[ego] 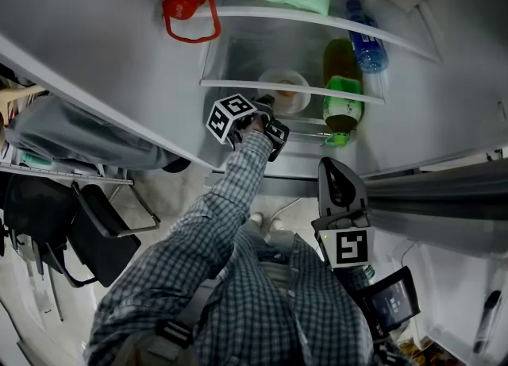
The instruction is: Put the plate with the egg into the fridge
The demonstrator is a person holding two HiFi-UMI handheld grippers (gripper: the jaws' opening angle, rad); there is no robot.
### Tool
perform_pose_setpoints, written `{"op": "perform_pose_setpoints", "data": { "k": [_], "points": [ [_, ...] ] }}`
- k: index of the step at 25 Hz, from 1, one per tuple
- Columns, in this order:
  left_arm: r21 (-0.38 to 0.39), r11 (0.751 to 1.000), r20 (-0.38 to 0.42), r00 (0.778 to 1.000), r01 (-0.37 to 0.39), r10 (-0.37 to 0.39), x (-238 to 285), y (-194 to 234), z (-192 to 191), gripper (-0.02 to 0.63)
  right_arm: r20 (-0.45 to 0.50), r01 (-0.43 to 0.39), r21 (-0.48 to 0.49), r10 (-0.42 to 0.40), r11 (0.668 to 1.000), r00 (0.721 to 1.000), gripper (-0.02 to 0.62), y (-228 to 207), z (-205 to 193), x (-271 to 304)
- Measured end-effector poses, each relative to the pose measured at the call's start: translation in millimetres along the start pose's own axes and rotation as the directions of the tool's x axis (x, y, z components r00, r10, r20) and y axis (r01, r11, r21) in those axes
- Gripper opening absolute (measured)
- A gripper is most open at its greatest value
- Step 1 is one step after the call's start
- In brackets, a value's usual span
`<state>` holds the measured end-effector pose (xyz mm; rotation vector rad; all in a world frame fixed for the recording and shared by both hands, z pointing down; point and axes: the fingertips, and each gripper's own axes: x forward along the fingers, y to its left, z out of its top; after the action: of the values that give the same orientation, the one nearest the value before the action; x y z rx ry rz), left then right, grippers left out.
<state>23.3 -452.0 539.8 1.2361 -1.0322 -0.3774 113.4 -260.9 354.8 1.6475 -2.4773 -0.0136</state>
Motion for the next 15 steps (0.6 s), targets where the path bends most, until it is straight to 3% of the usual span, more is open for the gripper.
{"op": "perform_pose_setpoints", "data": {
  "k": [9,15],
  "points": [
    [0.054,0.994,-0.046,0.994,-0.093,0.095,3.7,2.2,-0.2,0.018,0.007,0.0,0.0,0.0,1.0,1.0,0.006,-0.1,0.6,1.1],
    [0.075,0.993,-0.064,0.993,-0.093,0.098,4.8,-0.4,-1.3,0.02,0.009,-0.003,0.006,0.003,1.0,1.0,0.006,-1.8,0.9,1.8]
  ]
}}
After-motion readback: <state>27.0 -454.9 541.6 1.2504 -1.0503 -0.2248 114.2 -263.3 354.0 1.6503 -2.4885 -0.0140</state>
